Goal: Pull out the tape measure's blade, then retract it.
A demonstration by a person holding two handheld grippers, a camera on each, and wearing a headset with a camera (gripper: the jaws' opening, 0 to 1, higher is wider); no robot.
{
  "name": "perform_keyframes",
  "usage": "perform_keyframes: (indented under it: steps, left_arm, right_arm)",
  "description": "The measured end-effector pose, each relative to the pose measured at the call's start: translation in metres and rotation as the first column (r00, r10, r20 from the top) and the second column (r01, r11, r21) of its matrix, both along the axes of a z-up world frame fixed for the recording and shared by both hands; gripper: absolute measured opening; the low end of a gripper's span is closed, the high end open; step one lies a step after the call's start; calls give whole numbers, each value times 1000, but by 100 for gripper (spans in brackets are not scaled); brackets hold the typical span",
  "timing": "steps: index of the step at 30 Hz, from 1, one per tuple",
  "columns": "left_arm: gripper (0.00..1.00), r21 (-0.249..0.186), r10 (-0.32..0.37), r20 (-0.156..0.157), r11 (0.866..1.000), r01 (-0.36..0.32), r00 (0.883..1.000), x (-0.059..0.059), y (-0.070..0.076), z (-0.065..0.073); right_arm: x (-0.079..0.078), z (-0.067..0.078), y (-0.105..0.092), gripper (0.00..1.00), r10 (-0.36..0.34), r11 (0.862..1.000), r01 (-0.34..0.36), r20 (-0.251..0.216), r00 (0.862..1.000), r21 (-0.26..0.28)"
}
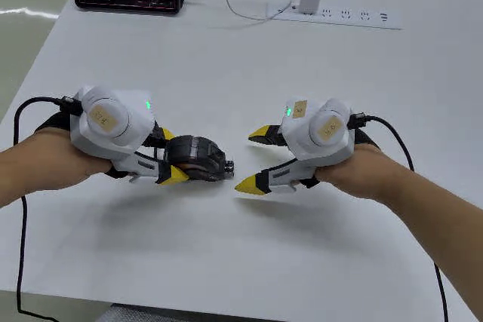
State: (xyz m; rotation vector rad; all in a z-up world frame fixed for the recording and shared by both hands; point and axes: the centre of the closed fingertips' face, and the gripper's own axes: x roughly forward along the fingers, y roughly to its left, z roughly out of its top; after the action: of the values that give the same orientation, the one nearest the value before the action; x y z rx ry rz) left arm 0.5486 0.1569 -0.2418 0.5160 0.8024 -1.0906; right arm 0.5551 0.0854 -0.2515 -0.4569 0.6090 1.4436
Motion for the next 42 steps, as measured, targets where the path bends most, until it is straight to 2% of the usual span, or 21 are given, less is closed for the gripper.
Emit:
perform_keyframes:
  steps: [19, 42]
  left_arm:
    - [28, 3, 1, -4, 1000, -1, 1000, 0, 0, -1]
    - [28, 3, -2, -5, 1000, 2, 1000, 1, 0, -1]
  right_arm:
    - [-4, -13, 13, 31, 42, 999, -42, 9, 999, -4]
    - [-8, -15, 17, 13, 88, 996, -88, 26, 996, 7]
